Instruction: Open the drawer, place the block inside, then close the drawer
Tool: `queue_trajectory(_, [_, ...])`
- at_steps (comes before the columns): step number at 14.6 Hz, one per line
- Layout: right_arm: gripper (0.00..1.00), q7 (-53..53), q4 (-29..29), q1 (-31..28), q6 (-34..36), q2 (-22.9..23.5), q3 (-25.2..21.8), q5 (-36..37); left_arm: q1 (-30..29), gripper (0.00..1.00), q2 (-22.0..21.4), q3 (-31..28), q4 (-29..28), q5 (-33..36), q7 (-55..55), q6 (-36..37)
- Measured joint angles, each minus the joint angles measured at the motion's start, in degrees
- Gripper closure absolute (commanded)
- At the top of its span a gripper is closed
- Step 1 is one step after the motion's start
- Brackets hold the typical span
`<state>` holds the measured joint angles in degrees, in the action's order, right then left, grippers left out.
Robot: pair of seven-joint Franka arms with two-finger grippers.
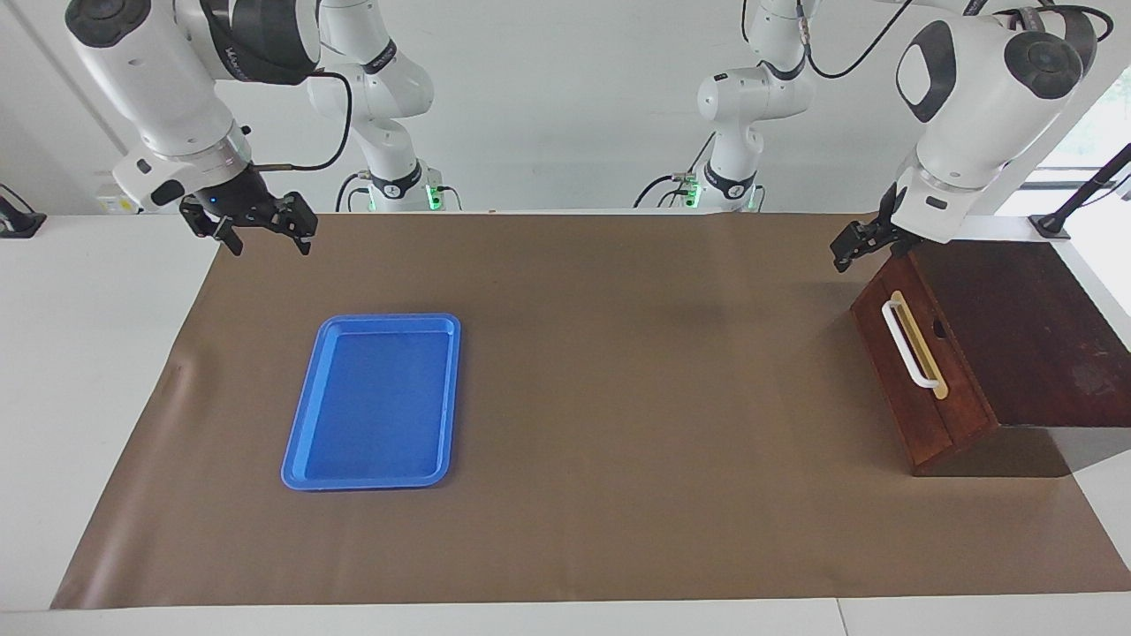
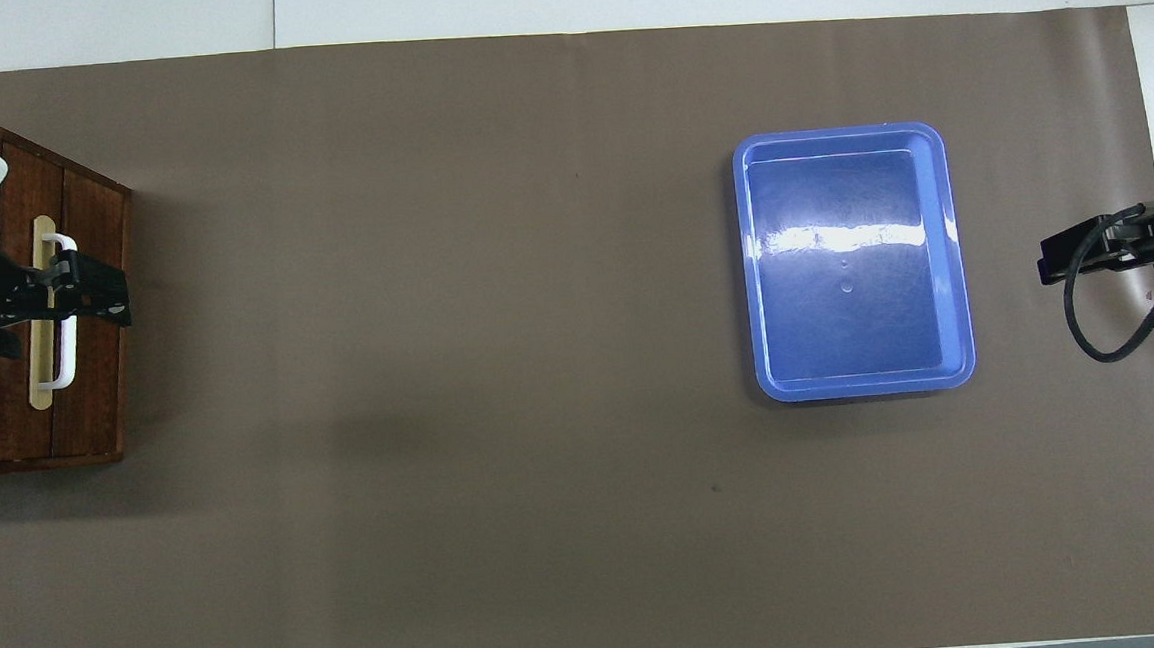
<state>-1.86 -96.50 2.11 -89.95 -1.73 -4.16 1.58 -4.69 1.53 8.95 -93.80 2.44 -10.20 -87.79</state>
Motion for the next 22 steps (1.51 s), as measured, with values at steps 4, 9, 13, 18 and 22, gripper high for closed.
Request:
queue_trajectory(4, [0.00,0.07,0.00,-0.20,-0.59,0.00,-0.11,0.00,0.67,0.00,-0.32,0.42,-0.34,-1.31,1.61,0.34])
queue_trajectory(9, [0.00,0.07,0.00,-0.20,-0.72,0.00,-0.14,0.00,2.08,0.00,-1.73,-0.10,-0.40,-2.83,1.70,1.63])
queue_trajectory(13, [0.00,0.07,0.00,-0.20,-0.73,0.00,-0.16,0.00,2.51,0.00,-2.93,-0.21,-0.62,-2.83,1.86,2.05])
queue_trajectory(18, [0.00,0.07,0.00,-0.20,-0.84,0.00,-0.16,0.00,3.68,0.00,-2.92,-0.34,-0.93,-2.84,1.94,2.05])
queue_trajectory(22, [0.00,0.07,0.00,-0.20,-0.85,0.00,-0.16,0.00,4.14,0.00,-3.06,-0.46,-0.87,-2.84,2.01,2.01])
